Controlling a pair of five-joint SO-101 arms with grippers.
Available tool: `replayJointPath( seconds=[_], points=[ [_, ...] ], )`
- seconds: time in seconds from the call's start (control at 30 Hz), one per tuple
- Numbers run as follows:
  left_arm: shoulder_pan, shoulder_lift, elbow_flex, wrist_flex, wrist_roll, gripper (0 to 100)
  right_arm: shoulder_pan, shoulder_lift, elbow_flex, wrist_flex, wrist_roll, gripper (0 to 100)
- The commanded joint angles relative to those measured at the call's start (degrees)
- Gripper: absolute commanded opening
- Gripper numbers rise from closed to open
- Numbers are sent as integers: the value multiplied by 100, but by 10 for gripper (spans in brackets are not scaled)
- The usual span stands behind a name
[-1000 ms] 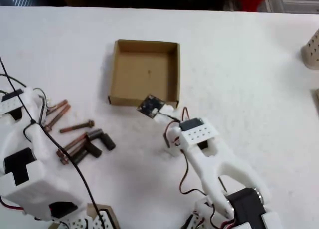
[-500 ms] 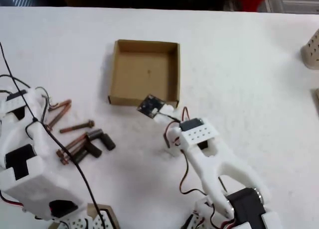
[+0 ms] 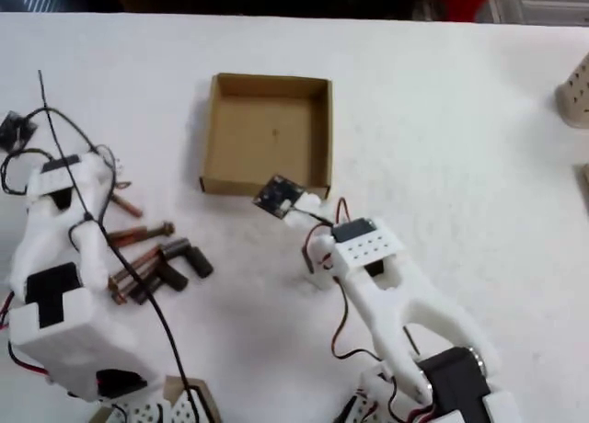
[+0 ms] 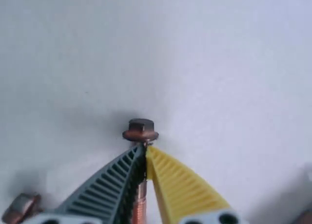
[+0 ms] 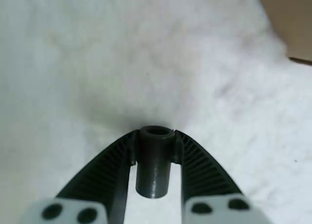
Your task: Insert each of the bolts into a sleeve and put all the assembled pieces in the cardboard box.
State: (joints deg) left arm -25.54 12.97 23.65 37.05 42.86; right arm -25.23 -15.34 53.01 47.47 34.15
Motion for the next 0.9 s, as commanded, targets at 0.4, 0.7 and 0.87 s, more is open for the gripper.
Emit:
replayJointPath(
  seconds=[0.4, 0.7, 0.87],
  points=[
    [-136, -92, -1116, 1635, -659, 222, -57, -259, -26, -66, 70, 19],
    [-312, -22, -826, 1916, -659, 225, -66, -259, -26, -66, 70, 19],
    [-435, 101, -756, 1530, -686, 187, -66, -259, -26, -66, 70, 19]
  ],
)
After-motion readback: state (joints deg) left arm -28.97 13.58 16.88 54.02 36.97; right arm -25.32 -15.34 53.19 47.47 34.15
